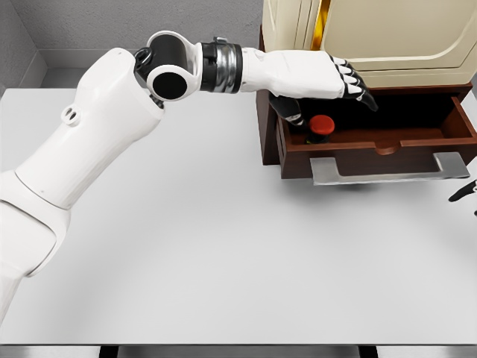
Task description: Put the switch into the drawer with left arm, and close the drawer with right arm
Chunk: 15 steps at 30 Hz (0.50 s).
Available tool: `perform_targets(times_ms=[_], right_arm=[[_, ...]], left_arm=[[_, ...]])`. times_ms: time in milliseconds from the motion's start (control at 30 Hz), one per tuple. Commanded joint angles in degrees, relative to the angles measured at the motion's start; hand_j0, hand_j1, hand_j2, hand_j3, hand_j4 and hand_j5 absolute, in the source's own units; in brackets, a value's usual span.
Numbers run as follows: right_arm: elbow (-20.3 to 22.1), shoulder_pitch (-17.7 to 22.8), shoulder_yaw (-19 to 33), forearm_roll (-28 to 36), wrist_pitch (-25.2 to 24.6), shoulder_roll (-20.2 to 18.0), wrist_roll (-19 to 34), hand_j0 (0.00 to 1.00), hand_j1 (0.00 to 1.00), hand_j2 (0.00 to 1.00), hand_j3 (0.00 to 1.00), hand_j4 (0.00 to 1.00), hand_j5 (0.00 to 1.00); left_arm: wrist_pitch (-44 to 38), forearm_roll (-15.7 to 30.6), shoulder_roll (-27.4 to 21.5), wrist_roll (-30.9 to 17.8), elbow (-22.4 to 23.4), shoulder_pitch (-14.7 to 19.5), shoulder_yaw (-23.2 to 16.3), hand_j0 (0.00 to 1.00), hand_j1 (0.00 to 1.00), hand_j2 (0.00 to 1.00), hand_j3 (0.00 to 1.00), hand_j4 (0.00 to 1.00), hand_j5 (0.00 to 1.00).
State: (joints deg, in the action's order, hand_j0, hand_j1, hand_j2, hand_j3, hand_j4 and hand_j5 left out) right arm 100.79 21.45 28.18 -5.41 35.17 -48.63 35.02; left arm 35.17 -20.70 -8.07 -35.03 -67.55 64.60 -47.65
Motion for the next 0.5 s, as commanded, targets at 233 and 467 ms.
perform_targets(times_ms=[233, 467], right_arm=[[0.02, 0.35, 0.03, 0.4, -0.17, -0.06, -0.02, 0.61, 0.61, 0.61, 0.61, 0.61, 0.61], [0.02, 0.35, 0.03, 0.4, -0.17, -0.06, -0.02, 0.61, 0.61, 0.61, 0.61, 0.61, 0.61]], left_arm=[[-0.17, 0.48, 1.21, 0.03, 0.05, -0.18, -0.77, 1.0, 1.0, 1.0, 1.0, 1.0, 1.0], [-0.17, 0.13, 1.83, 0.03, 0.93, -0.26, -0.95, 0.99, 0.99, 0.99, 0.99, 0.99, 0.99]])
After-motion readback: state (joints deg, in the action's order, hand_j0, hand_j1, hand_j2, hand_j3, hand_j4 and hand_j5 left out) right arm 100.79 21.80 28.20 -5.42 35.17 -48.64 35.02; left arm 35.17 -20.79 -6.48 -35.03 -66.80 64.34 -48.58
